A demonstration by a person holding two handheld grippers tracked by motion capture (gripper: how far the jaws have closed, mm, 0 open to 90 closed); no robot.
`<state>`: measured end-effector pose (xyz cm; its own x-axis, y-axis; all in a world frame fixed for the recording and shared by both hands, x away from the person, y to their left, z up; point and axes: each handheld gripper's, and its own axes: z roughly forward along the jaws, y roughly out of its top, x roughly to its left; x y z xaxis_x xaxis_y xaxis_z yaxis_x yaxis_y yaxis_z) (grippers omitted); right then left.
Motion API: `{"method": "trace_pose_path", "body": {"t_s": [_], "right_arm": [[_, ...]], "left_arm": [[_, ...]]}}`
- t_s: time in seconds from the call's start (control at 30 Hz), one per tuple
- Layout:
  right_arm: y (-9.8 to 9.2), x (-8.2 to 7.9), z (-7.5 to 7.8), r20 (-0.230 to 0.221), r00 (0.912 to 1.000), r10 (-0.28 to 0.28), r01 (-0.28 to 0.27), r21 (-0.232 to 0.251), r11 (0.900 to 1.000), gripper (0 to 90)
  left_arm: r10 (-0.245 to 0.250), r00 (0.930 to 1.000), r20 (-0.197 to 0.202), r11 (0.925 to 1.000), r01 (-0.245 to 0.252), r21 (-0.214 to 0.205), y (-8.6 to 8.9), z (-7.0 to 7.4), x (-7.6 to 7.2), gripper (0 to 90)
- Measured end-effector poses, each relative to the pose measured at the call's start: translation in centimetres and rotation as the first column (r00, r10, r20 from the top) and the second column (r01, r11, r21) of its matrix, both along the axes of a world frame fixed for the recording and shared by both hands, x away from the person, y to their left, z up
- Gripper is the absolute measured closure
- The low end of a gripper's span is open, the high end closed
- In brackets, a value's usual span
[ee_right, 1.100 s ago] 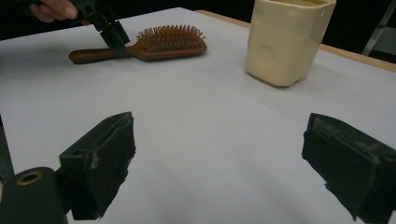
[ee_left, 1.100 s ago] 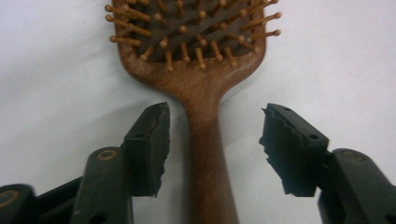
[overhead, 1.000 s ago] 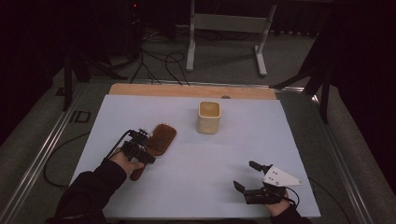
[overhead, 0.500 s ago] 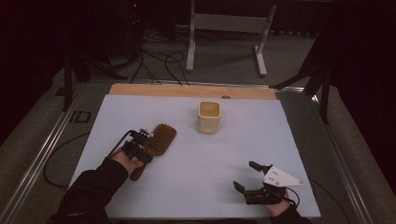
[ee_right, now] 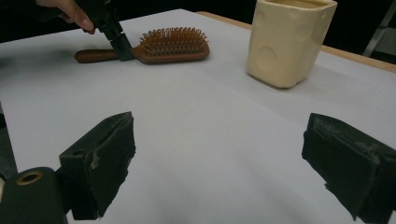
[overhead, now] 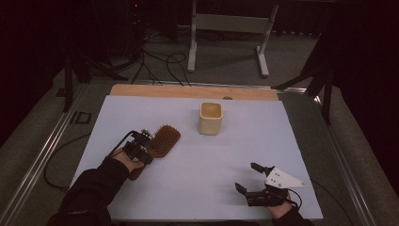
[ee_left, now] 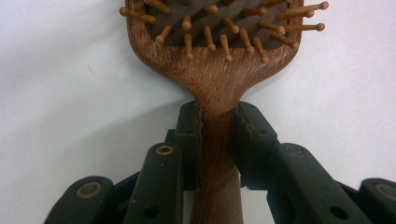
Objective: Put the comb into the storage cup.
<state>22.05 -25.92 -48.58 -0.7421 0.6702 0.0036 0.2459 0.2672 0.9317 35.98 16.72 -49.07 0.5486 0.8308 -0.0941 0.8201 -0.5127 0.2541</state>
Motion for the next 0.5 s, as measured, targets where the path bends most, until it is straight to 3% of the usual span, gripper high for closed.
{"method": "trace_pose_path", "body": {"t_s": [0.13, 0.27, 0.5], "right_arm": [[-0.08, 0.05, -0.01, 0.000, 1.0000, -0.003, 0.003, 0.001, 1.0000, 9.5], [-0.05, 0.06, -0.03, -0.001, 1.0000, -0.004, 0.004, 0.001, 1.0000, 9.5], [-0.11, 0.07, -0.03, 0.000, 1.0000, -0.008, 0.008, 0.002, 1.0000, 9.5]], "left_arm": [[-0.008, 0.9993, 0.036, 0.9999, 0.009, -0.013, 0.19, -0.08, -0.45, 73.7], [0.004, 0.9989, 0.048, 0.9987, -0.001, -0.050, 0.66, -0.13, -0.61, 73.9], [0.013, 0.9961, 0.087, 0.9973, -0.007, -0.074, 0.85, -0.23, -0.99, 74.1]]}}
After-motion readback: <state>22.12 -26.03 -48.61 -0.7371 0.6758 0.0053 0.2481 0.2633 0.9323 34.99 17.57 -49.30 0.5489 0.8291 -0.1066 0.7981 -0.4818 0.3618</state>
